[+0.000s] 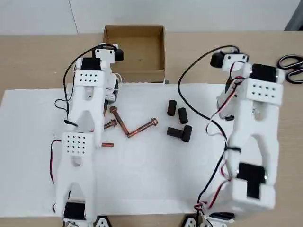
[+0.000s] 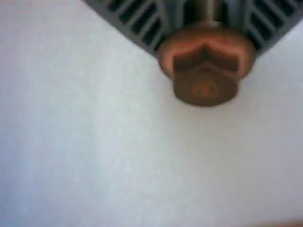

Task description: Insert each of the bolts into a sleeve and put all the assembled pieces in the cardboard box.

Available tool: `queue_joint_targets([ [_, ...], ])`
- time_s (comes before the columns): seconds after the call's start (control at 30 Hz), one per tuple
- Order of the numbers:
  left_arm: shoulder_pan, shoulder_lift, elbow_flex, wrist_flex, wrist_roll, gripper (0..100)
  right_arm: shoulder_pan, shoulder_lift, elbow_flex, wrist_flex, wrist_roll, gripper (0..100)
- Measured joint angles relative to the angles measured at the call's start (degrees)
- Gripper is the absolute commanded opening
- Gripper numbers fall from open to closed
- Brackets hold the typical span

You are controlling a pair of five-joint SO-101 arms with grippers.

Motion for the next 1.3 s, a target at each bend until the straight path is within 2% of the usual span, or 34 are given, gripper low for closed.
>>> queue_joint_targets([
  [0.17,1.9,-11.3,5.5,-0.6,0.0,0,-1.8,-10.5,2.3,0.1,0.0,0.3],
  [0.33,6.7,-27.7,18.2,-0.6,-0.3,0,-5.5,-19.9,11.9,0.2,0.0,0.3],
  [0.5,7.7,-39.2,32.8,-0.5,-0.1,0,-6.2,-28.6,21.1,0.2,0.0,0.3],
  [0.7,10.0,-49.5,41.1,-0.4,0.7,0,-6.2,-35.6,27.2,-3.3,-1.8,0.2],
  [0.8,12.3,-52.9,43.0,-2.5,5.7,0,-7.5,-39.2,30.8,-9.0,-8.6,0.2],
  [0.97,15.8,-57.8,48.5,-7.5,17.8,0,-15.1,-47.1,38.9,-17.5,-20.0,0.2],
  [1.17,18.5,-62.6,59.7,-10.1,28.0,0,-25.7,-58.4,52.6,-25.7,-22.1,0.2],
  [1.3,18.5,-68.0,67.1,-10.5,29.3,0,-30.2,-66.1,61.5,-29.5,-22.1,0.2],
])
